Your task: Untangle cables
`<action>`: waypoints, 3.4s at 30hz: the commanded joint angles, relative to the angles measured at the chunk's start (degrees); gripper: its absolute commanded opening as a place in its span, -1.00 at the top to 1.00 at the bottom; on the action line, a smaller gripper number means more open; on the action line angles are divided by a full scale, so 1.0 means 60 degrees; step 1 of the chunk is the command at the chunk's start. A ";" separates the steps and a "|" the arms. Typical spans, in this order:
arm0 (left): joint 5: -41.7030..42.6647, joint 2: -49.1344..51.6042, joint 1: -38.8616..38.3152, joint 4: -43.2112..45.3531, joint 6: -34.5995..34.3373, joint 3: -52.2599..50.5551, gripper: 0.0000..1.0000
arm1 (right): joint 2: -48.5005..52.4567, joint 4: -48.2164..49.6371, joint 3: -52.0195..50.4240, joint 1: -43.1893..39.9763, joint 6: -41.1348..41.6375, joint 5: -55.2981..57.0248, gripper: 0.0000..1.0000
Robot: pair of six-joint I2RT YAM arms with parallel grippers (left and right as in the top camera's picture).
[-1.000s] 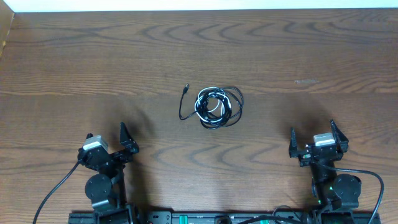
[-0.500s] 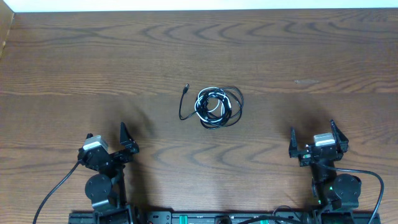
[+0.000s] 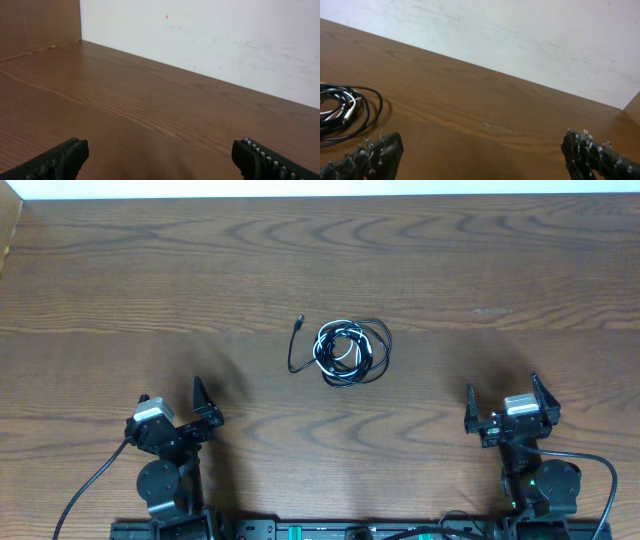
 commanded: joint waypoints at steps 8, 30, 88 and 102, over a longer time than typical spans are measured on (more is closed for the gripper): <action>0.0131 -0.0055 0.0040 -0.0437 -0.0007 -0.0091 -0.96 | 0.0000 -0.0040 -0.0025 -0.0015 0.0127 0.0076 -0.99; 0.0131 -0.0055 0.0040 -0.0437 -0.0007 -0.0091 -0.95 | 0.0000 -0.0040 -0.0025 -0.0015 0.0127 0.0076 -0.99; 0.0357 0.3628 0.0040 -0.1406 0.0896 0.3450 -0.96 | 0.0918 0.0441 0.1268 -0.0015 0.1486 -0.0871 -0.99; 0.1577 0.8349 0.0022 -0.5431 0.0892 0.8812 -0.96 | 0.6492 -0.1953 0.5880 -0.0015 0.1381 -0.1180 -0.98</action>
